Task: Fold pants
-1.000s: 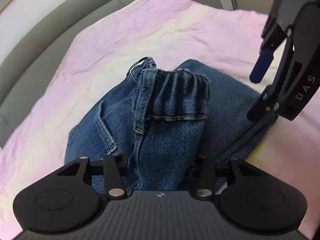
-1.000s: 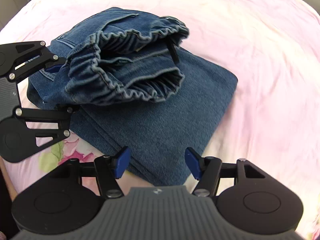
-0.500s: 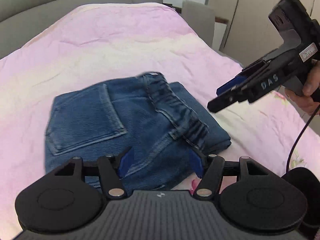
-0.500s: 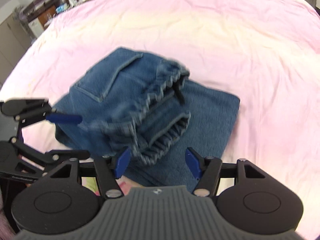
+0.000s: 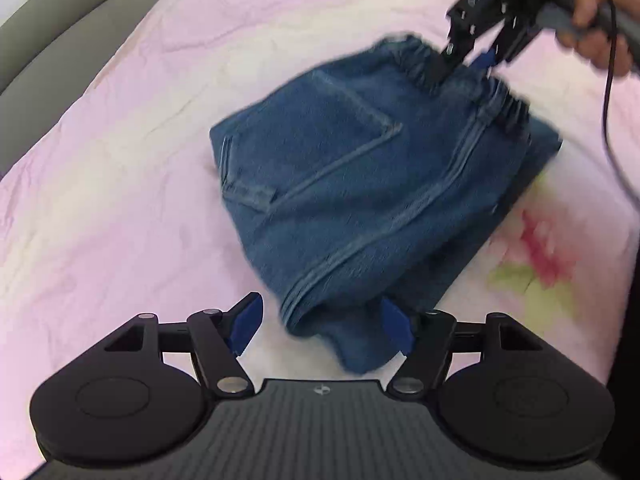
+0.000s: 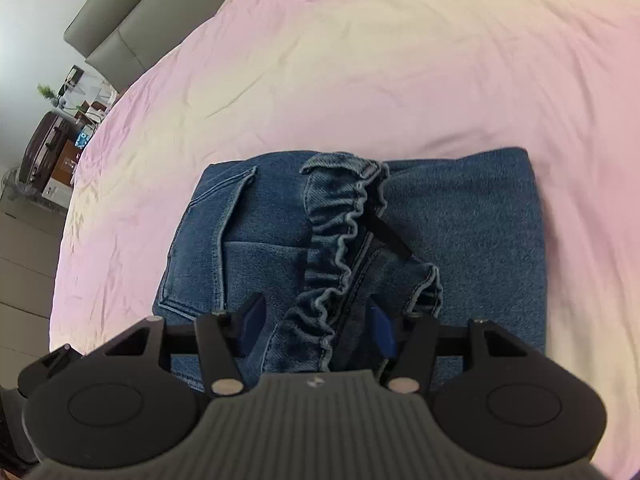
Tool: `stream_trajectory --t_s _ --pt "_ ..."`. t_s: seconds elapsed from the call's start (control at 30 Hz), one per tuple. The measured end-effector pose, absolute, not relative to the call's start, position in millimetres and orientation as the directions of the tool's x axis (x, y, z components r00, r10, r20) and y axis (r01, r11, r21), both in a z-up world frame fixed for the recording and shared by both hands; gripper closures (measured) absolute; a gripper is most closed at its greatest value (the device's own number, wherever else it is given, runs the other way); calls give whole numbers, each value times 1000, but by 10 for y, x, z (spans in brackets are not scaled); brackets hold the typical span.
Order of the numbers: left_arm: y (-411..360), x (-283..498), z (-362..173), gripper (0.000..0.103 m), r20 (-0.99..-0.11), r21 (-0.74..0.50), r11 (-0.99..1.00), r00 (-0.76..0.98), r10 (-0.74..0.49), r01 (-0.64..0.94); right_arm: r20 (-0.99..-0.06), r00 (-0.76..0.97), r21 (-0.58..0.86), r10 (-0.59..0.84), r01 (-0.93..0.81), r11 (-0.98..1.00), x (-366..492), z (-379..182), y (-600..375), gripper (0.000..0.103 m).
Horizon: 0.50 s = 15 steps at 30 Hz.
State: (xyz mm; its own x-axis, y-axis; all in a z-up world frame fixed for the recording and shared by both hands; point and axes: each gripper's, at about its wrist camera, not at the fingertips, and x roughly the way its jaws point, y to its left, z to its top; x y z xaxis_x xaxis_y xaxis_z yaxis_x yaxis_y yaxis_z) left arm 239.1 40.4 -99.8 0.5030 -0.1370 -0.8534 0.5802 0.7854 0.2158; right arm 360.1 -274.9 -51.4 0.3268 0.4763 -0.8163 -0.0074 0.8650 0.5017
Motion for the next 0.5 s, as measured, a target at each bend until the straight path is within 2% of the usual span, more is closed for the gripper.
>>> stream_trajectory --t_s 0.03,0.1,0.17,0.33,0.43,0.5 --pt "424 2390 -1046 24 -854 233 782 506 -119 578 -809 327 514 489 -13 858 3604 -523 -2729 90" --pt "444 2417 -1125 24 -848 263 791 524 -84 553 -790 349 529 505 -28 848 3578 -419 -2695 93" --pt "458 2480 -1172 26 -849 236 817 520 -89 525 -763 375 536 527 -90 839 3501 -198 -2646 95" --pt "525 2580 -1227 63 -858 92 895 491 -152 437 -680 427 581 596 -182 793 3184 285 -2579 96" --pt "655 2587 -1209 73 -860 46 922 484 -160 386 -696 420 568 582 -174 804 2960 266 -2626 97" --pt "718 2585 -1223 76 -868 31 927 469 -160 375 -721 388 569 574 -139 810 2815 86 -2673 98"
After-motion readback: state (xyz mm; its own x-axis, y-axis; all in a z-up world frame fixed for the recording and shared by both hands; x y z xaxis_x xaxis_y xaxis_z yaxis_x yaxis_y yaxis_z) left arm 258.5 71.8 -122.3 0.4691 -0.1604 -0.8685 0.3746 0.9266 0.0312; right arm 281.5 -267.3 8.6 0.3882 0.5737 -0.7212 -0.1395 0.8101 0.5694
